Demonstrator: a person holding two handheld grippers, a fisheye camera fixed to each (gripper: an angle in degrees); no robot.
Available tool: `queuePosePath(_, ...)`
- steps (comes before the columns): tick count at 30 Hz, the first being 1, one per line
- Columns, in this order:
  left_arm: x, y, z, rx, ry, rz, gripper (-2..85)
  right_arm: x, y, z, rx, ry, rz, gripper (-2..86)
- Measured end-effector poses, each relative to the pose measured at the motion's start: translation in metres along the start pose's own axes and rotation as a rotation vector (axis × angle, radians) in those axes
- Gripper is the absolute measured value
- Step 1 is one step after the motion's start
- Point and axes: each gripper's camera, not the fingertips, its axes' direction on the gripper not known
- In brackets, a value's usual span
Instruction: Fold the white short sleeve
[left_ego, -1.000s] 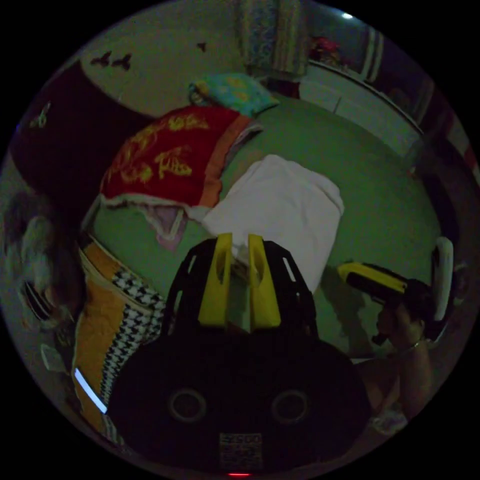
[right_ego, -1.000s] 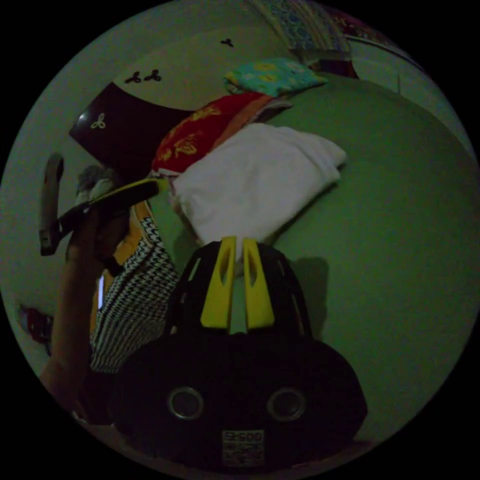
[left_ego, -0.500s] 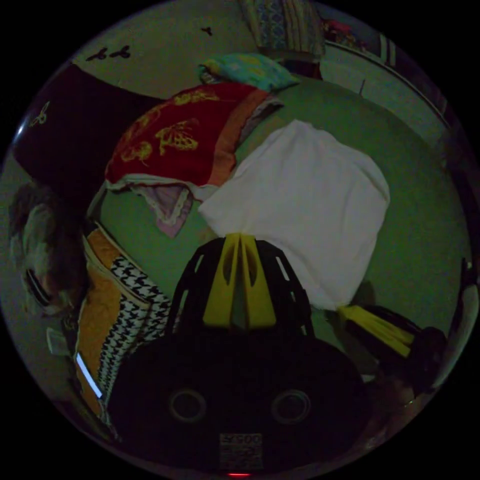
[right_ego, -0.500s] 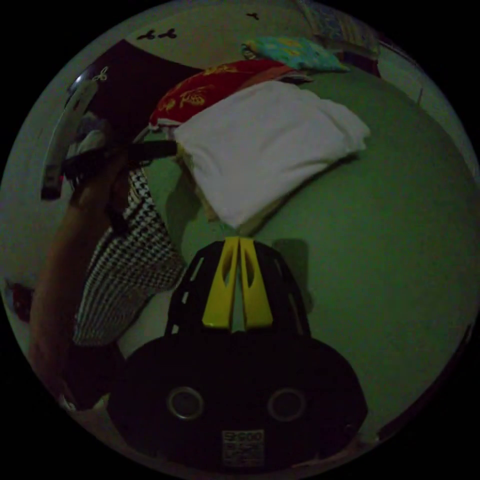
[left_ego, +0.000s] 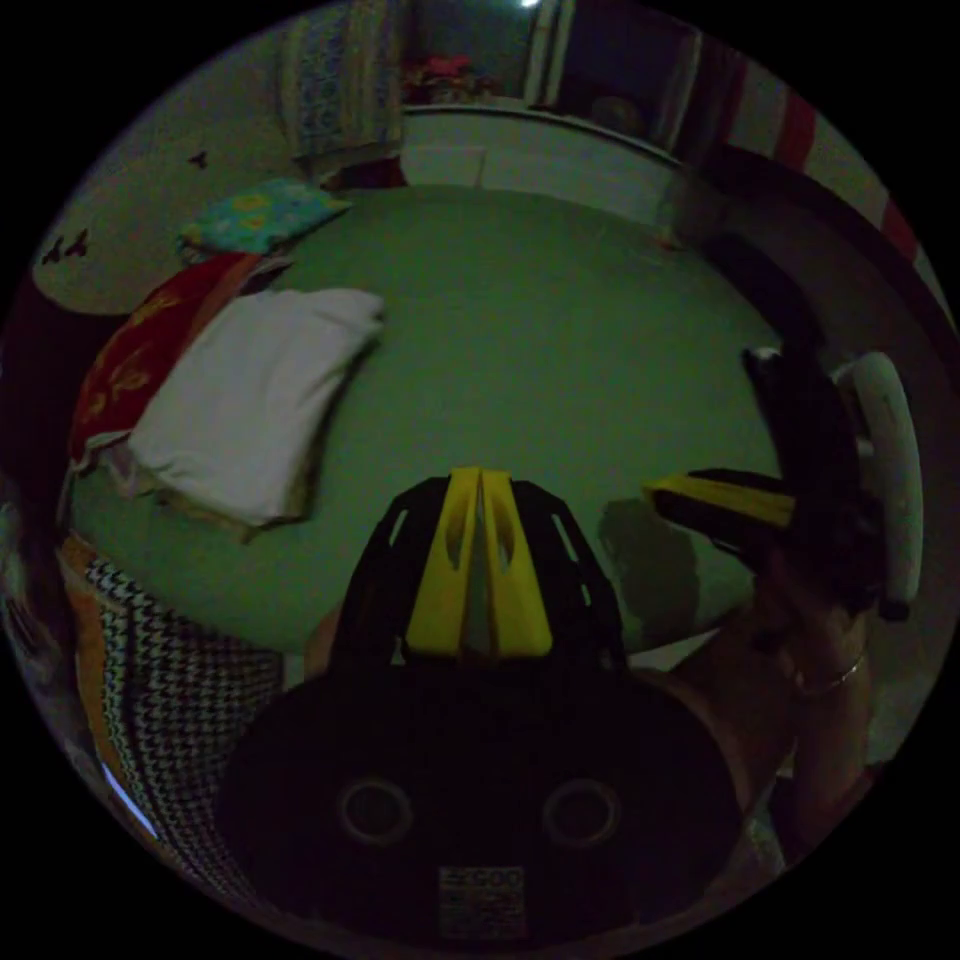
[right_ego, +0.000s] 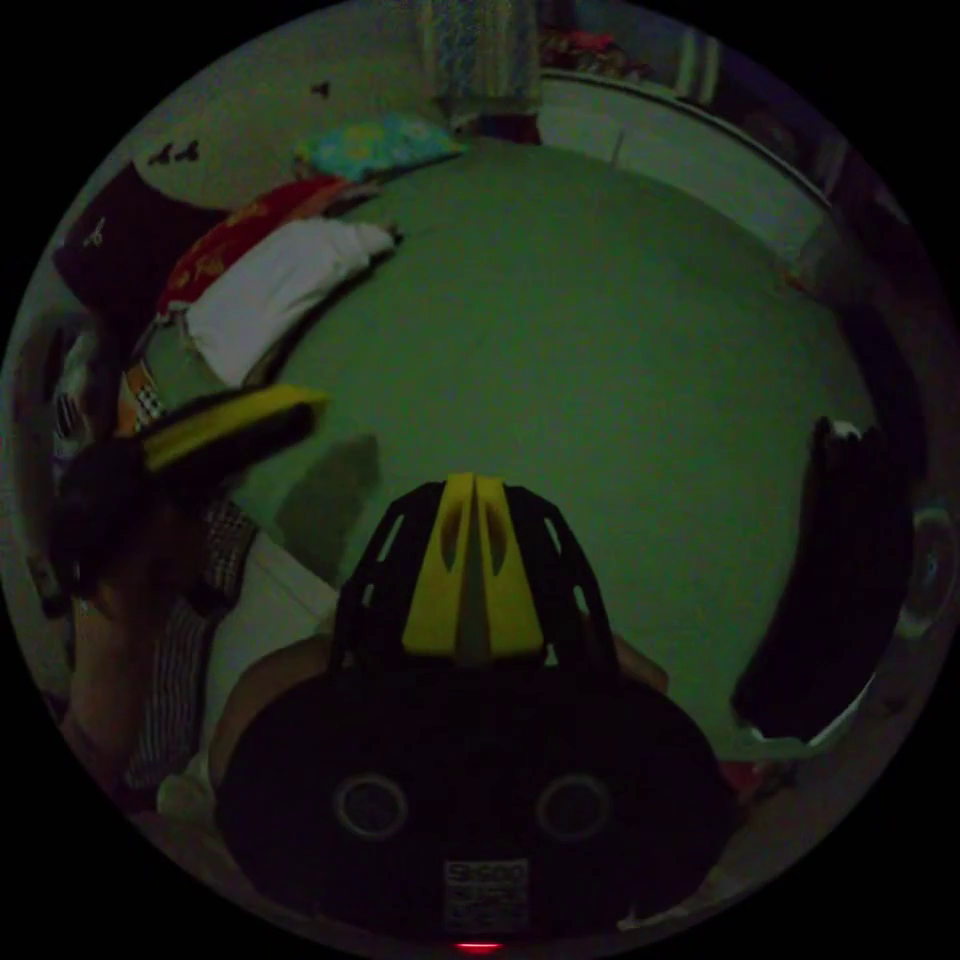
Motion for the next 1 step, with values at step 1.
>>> queuePosePath(1, 0.0303, -0.0046, 0.0128, -0.009, 0.008, 0.007, -0.2, 0.0092, 0.0118, -0.0049, 0.052, 0.007, 0.015, -1.3)
